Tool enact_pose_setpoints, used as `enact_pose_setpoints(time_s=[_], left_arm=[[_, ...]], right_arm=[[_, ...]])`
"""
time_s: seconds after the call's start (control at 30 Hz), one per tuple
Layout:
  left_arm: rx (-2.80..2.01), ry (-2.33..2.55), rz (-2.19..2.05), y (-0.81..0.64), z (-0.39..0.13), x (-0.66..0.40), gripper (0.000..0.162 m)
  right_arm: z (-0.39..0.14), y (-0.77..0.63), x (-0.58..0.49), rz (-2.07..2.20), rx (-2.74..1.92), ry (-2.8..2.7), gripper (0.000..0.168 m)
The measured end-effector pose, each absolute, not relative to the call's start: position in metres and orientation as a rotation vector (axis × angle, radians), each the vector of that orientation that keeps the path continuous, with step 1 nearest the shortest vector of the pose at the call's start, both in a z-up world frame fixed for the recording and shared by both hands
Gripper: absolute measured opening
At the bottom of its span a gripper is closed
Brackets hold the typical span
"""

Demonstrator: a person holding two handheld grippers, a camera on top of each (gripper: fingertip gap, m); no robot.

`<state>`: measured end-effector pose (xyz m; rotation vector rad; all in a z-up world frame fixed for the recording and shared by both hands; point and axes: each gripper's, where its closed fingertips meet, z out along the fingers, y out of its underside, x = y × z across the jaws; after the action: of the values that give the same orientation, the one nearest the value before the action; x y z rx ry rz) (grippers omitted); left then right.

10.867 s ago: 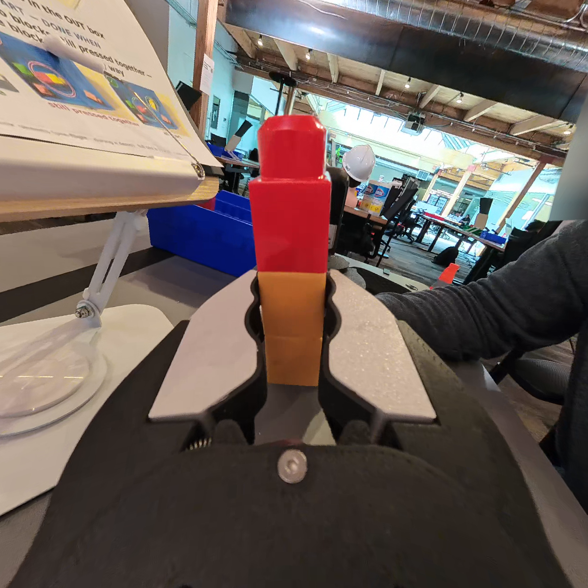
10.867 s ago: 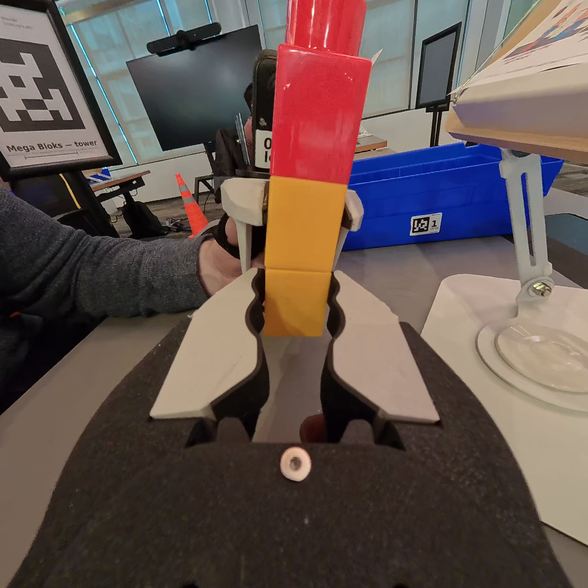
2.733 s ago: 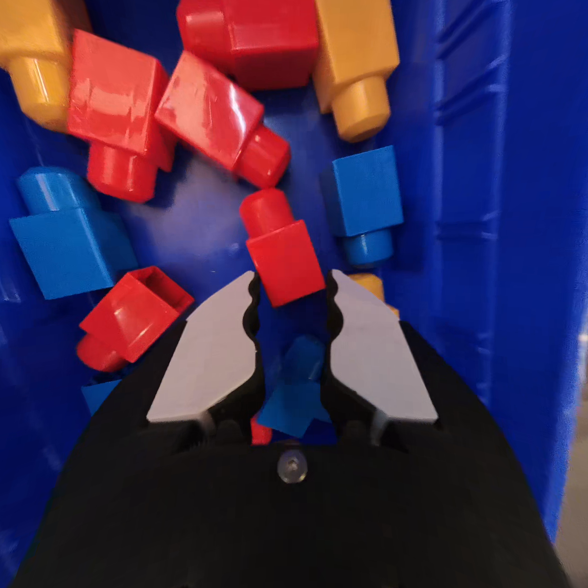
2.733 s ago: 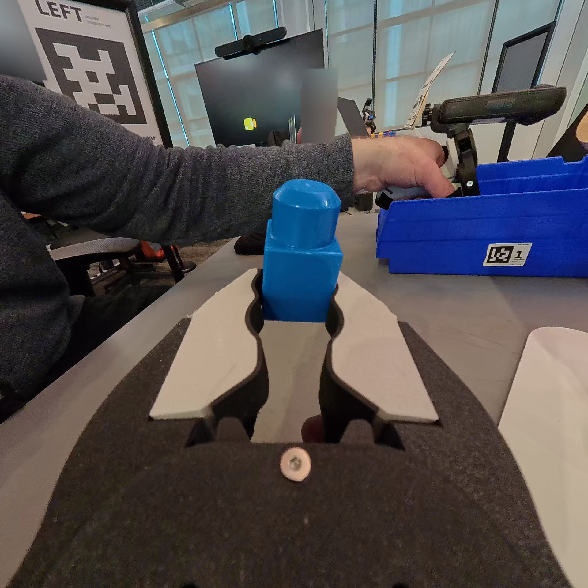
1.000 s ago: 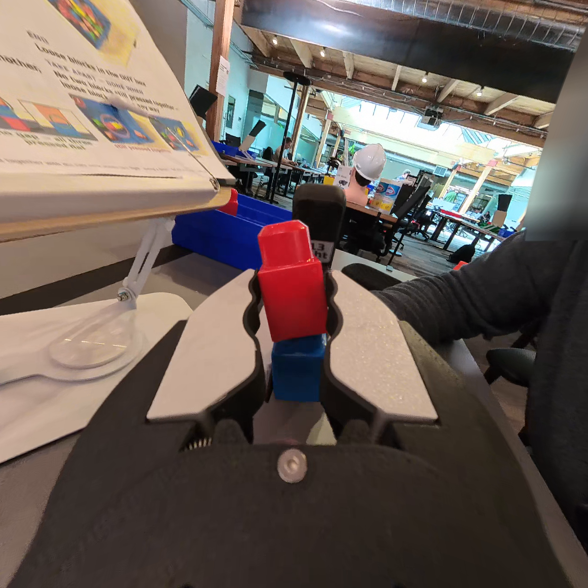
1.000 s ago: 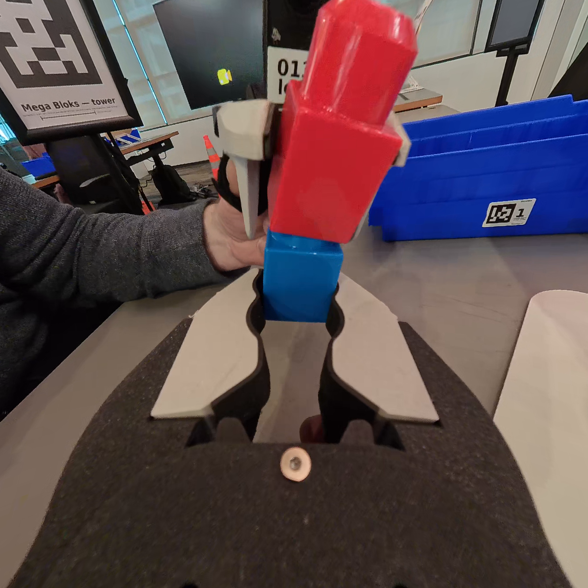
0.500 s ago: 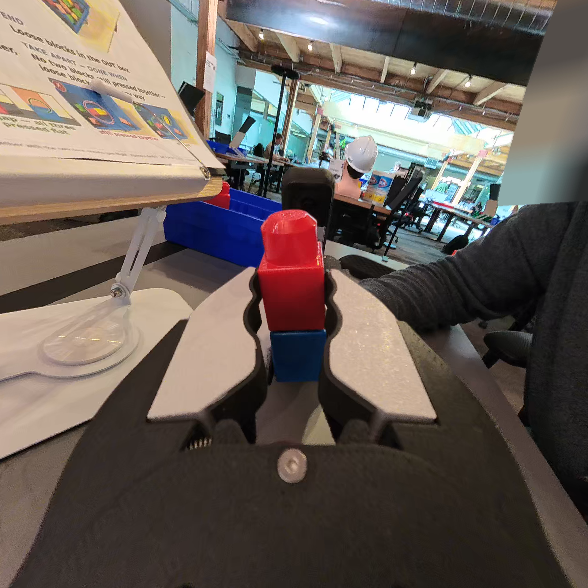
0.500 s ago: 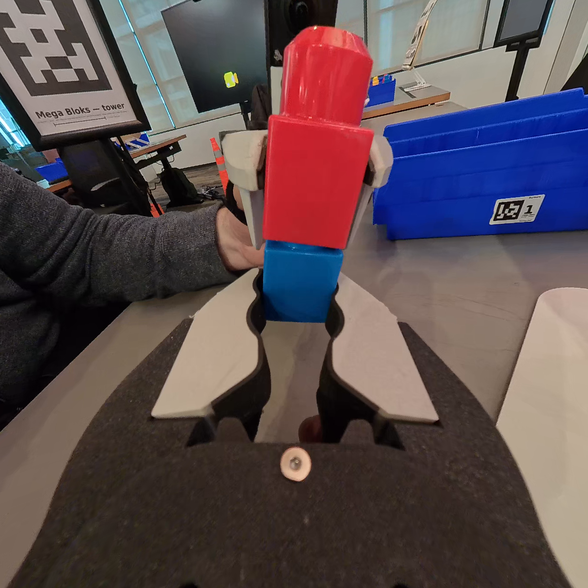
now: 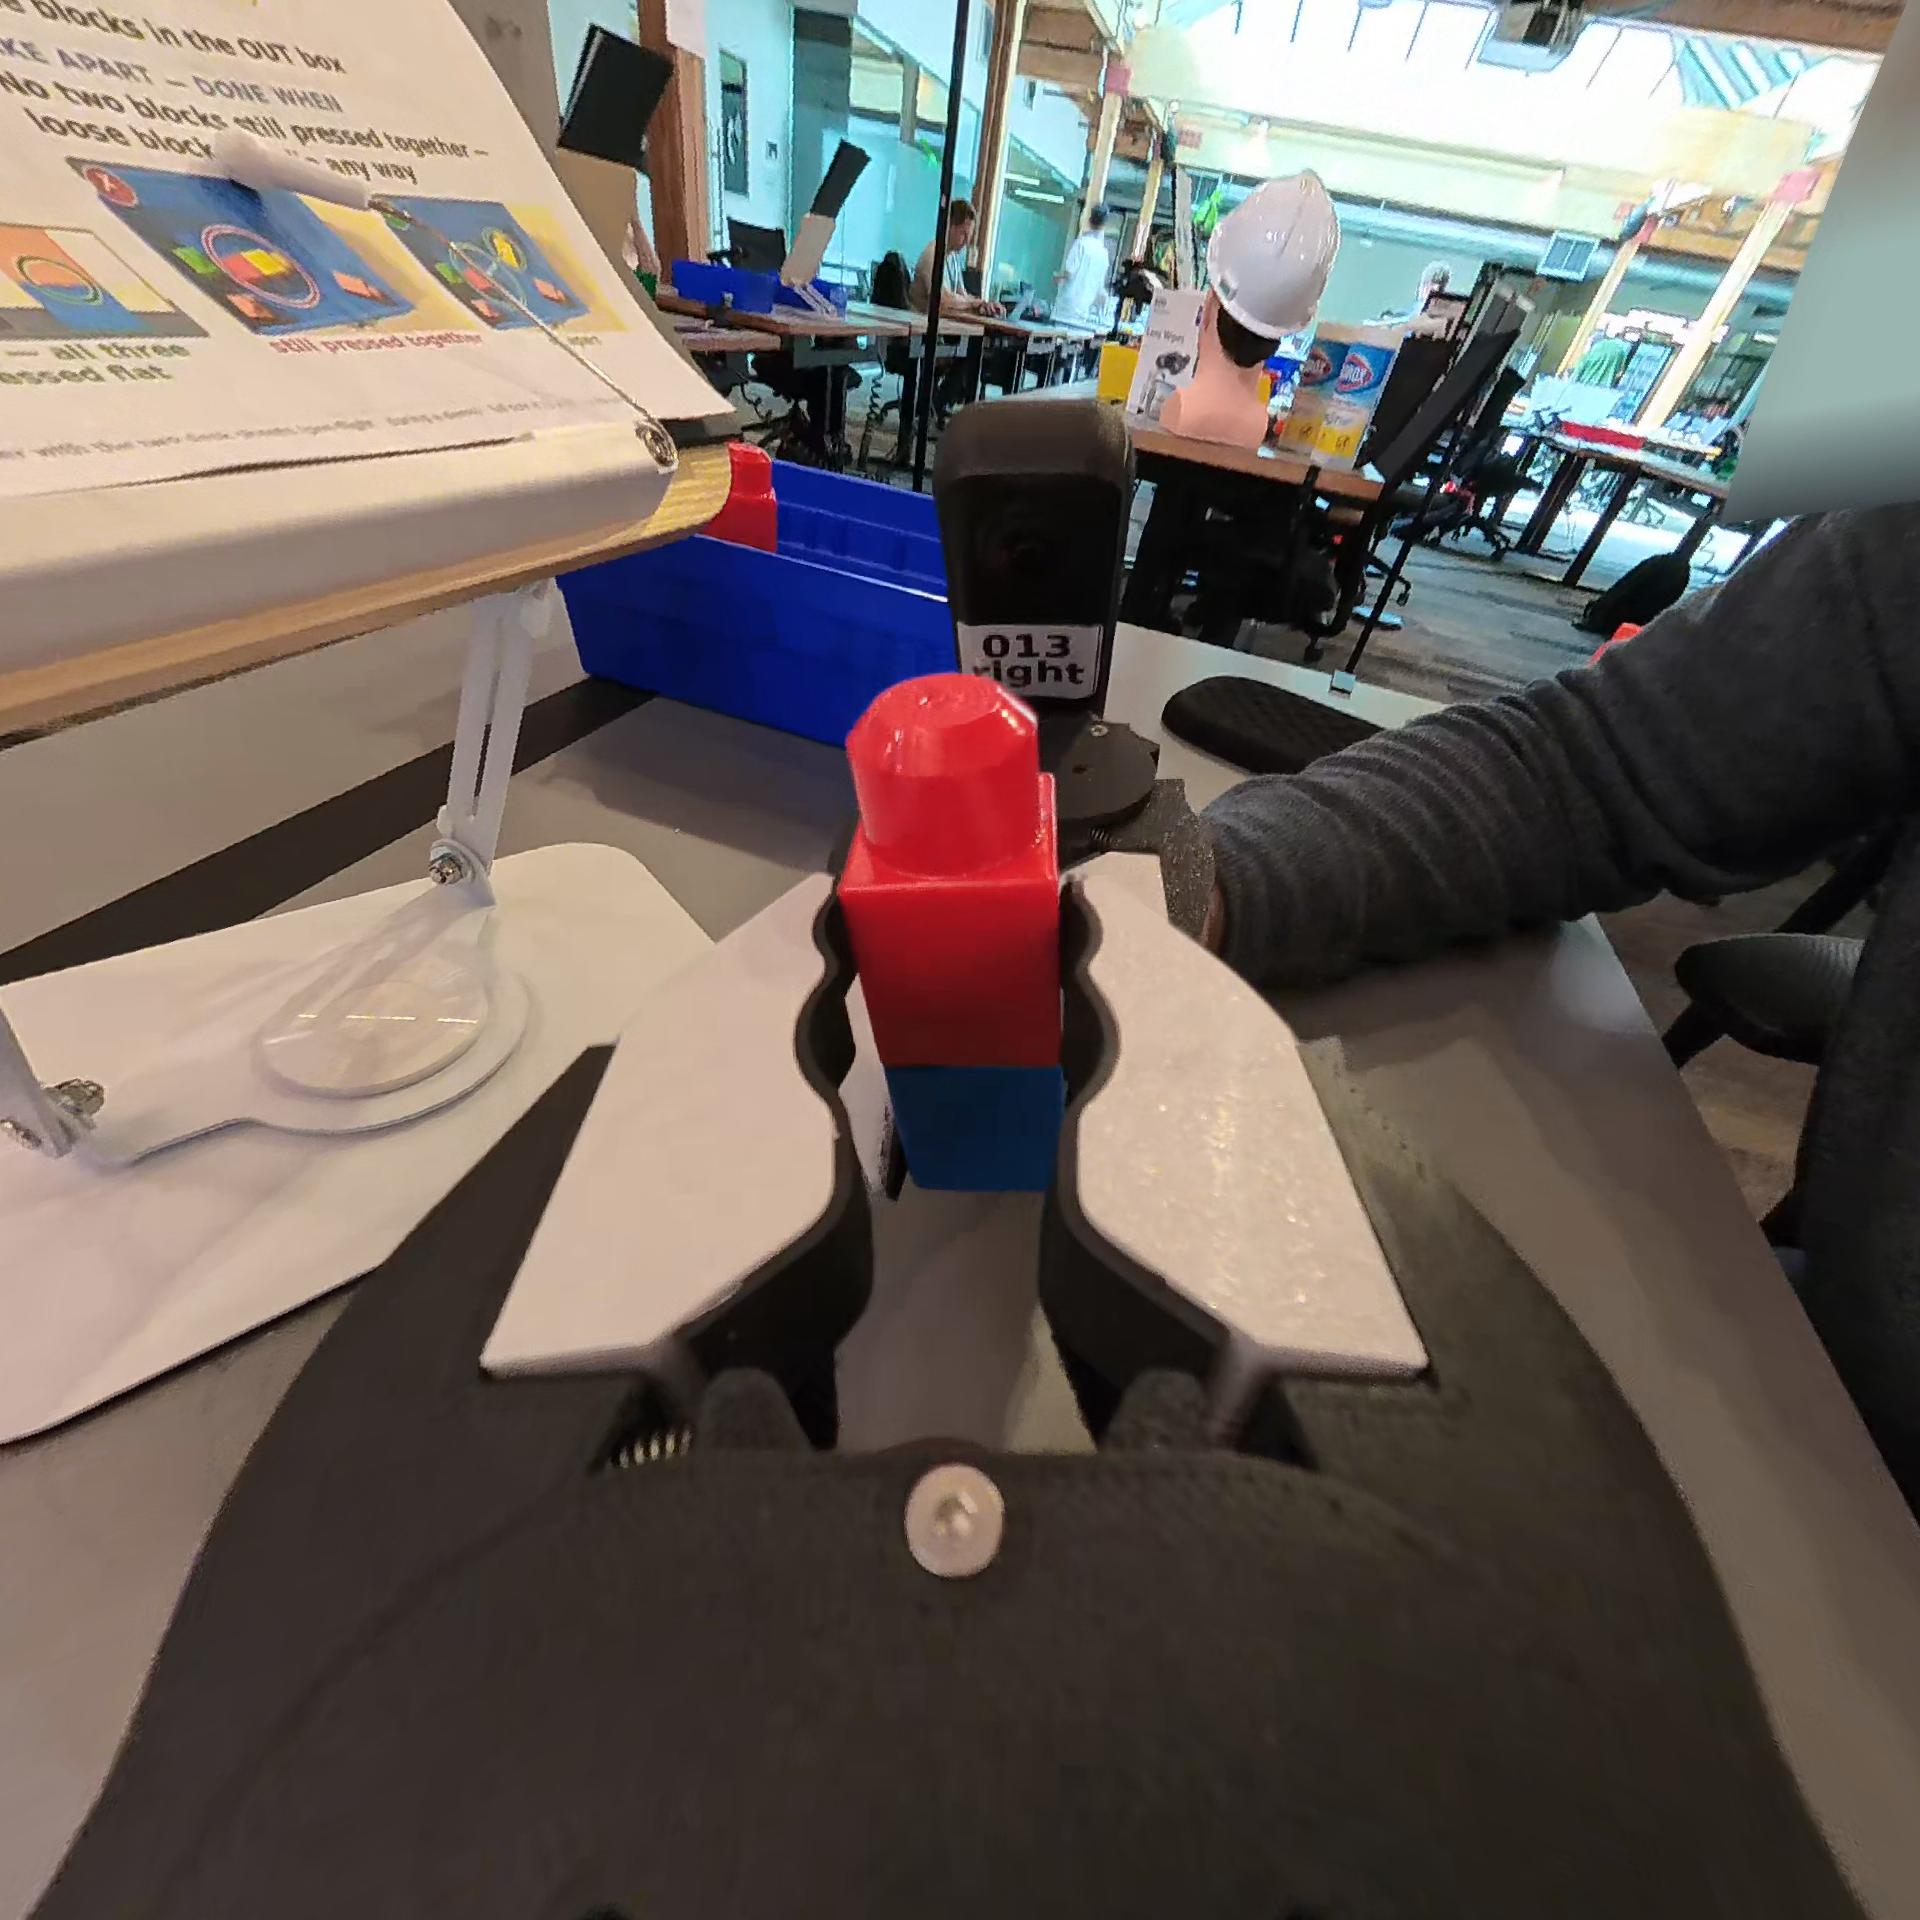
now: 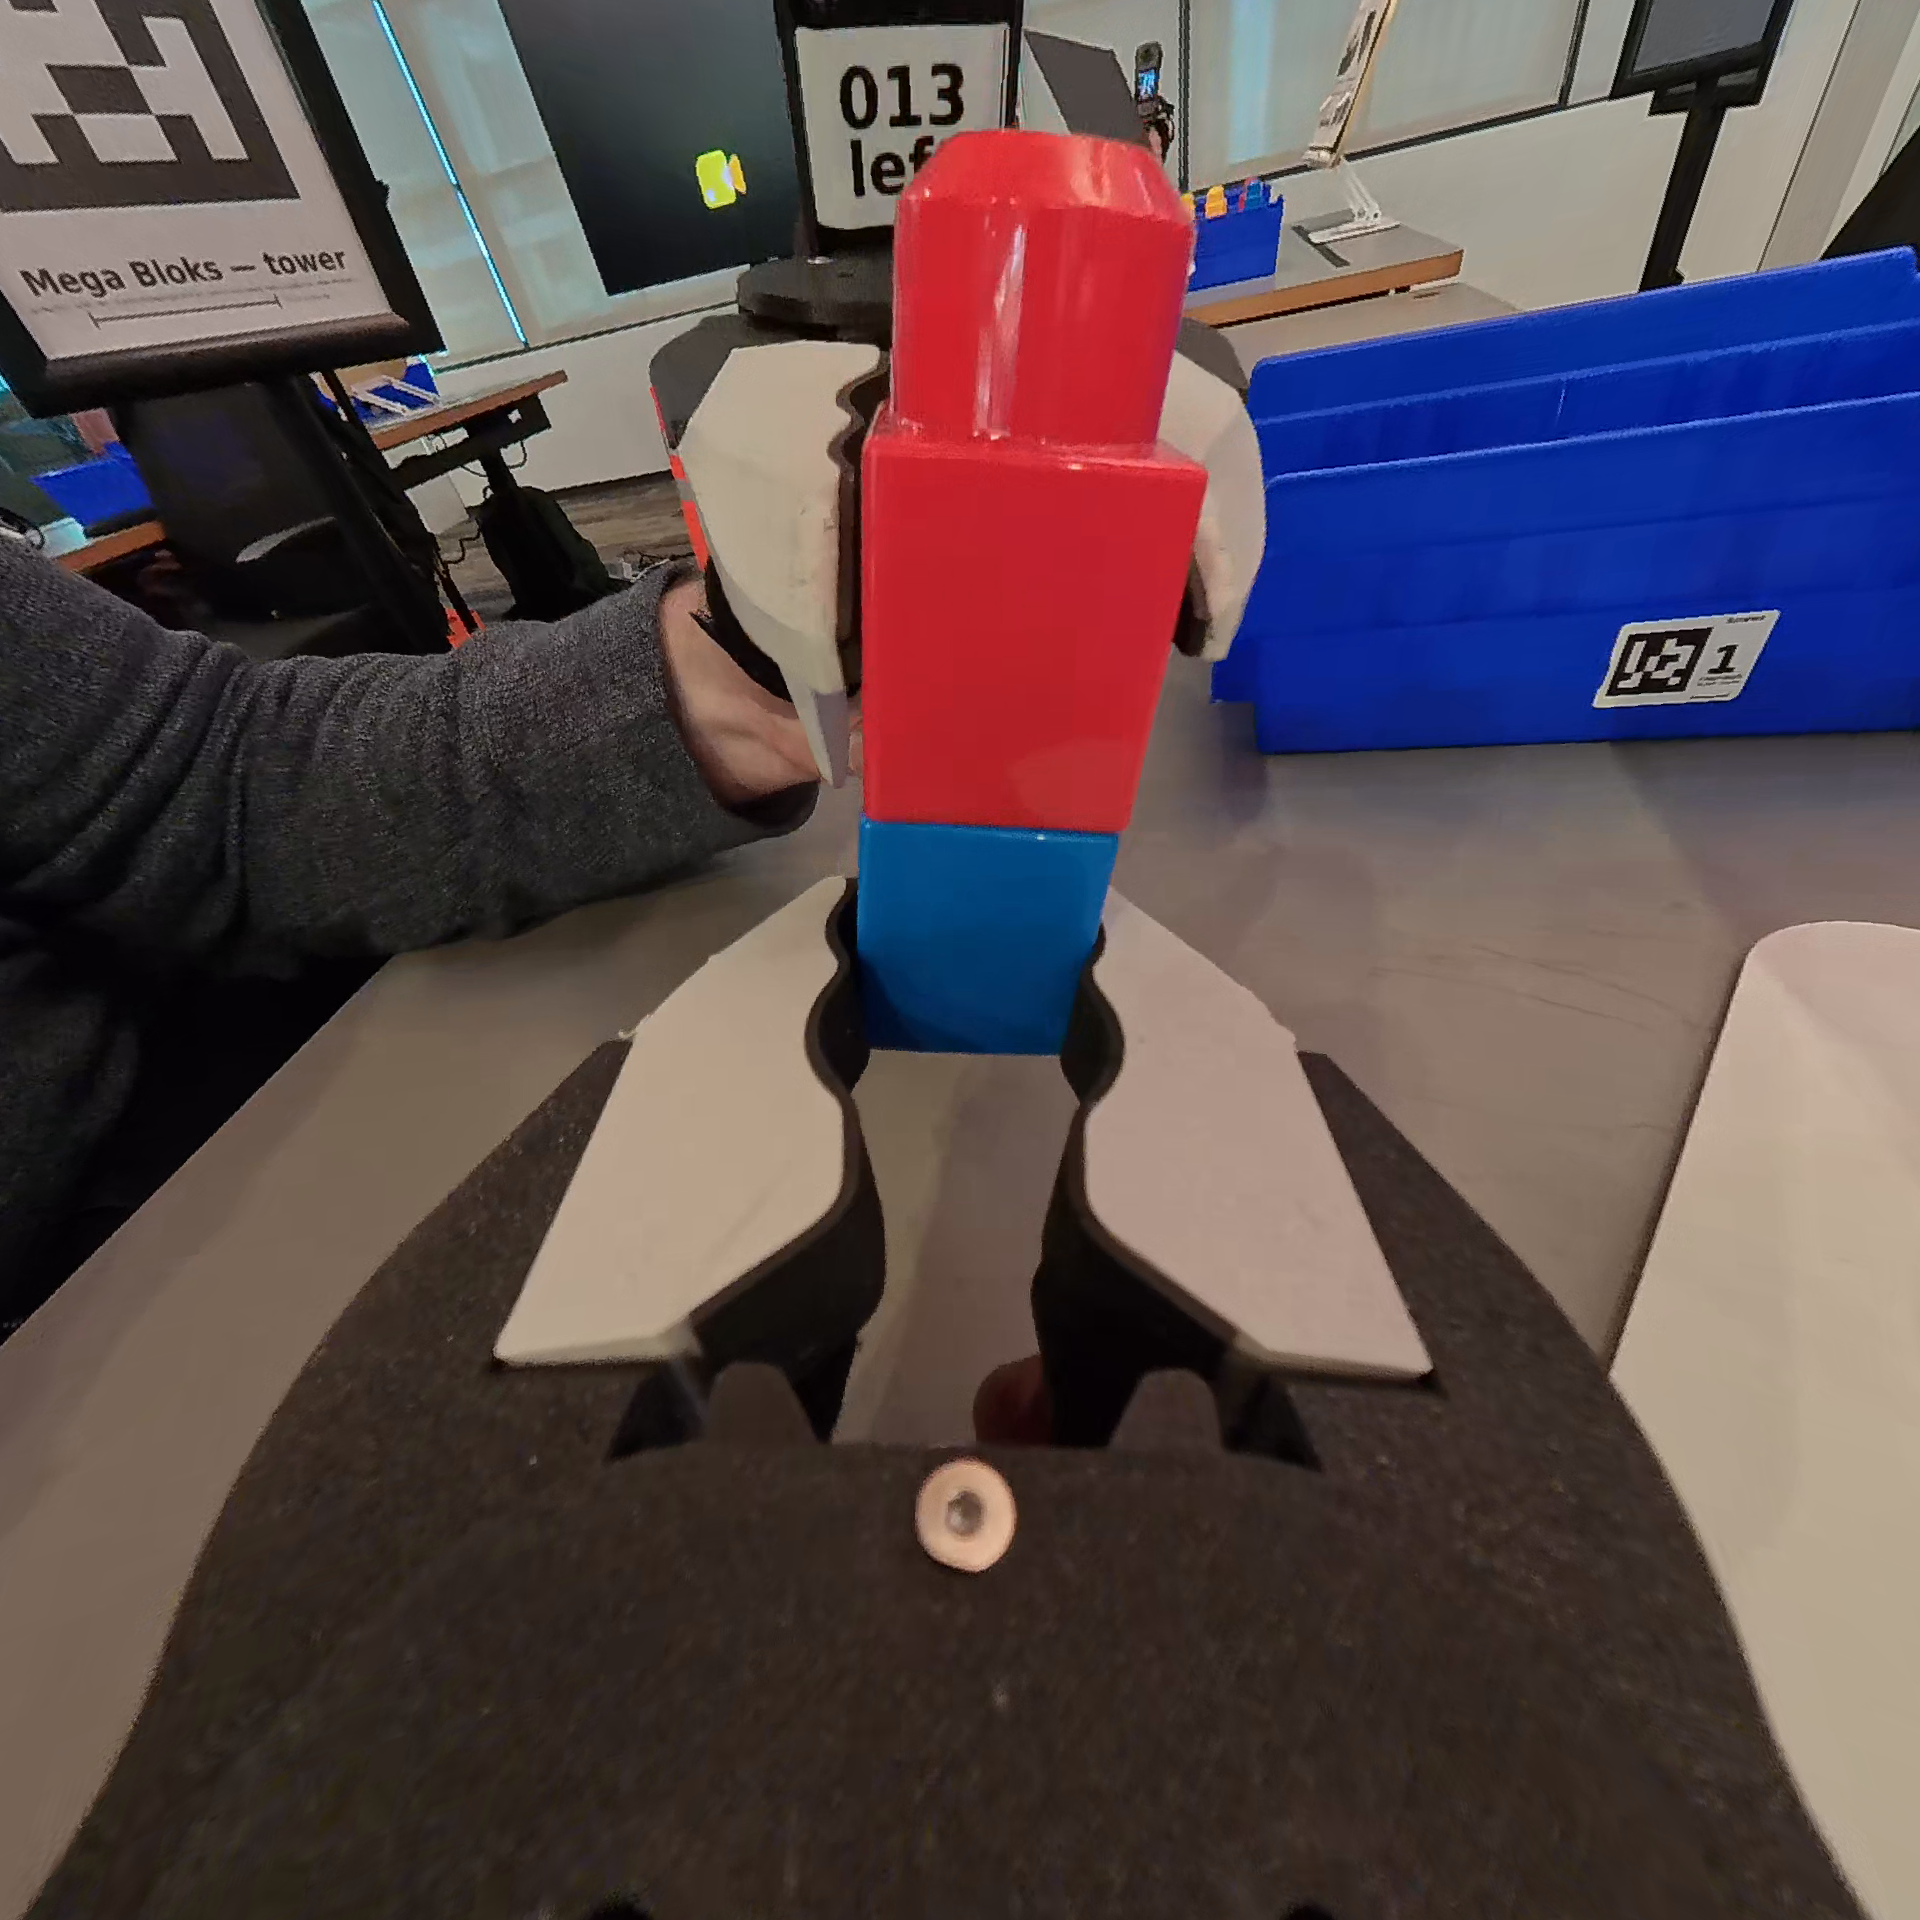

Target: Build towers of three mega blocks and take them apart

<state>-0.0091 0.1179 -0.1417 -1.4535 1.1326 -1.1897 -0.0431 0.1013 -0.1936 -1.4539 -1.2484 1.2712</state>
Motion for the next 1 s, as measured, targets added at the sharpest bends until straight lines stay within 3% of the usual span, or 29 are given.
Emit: enact_pose_setpoints(time_s=[0.6, 0.8, 0.9, 1.0], left_arm=[[-1.421, 1.141, -1.259, 0.113, -0.141, -0.010, 0.037], [-1.483, 1.192, -1.195, 0.114, -0.157, -0.008, 0.036], [-1.464, 1.193, -1.230, 0.111, -0.155, -0.007, 0.036], [-1.461, 1.195, -1.240, 0.110, -0.156, -0.008, 0.036]], right_arm=[[-0.193, 0.098, -0.045, 1.264, -1.429, -1.270, 0.036], [-0.187, 0.100, -0.041, 1.293, -1.405, -1.226, 0.047], [-0.184, 0.101, -0.038, 1.319, -1.389, -1.202, 0.036], [-0.181, 0.102, -0.036, 1.338, -1.380, -1.182, 0.036]])
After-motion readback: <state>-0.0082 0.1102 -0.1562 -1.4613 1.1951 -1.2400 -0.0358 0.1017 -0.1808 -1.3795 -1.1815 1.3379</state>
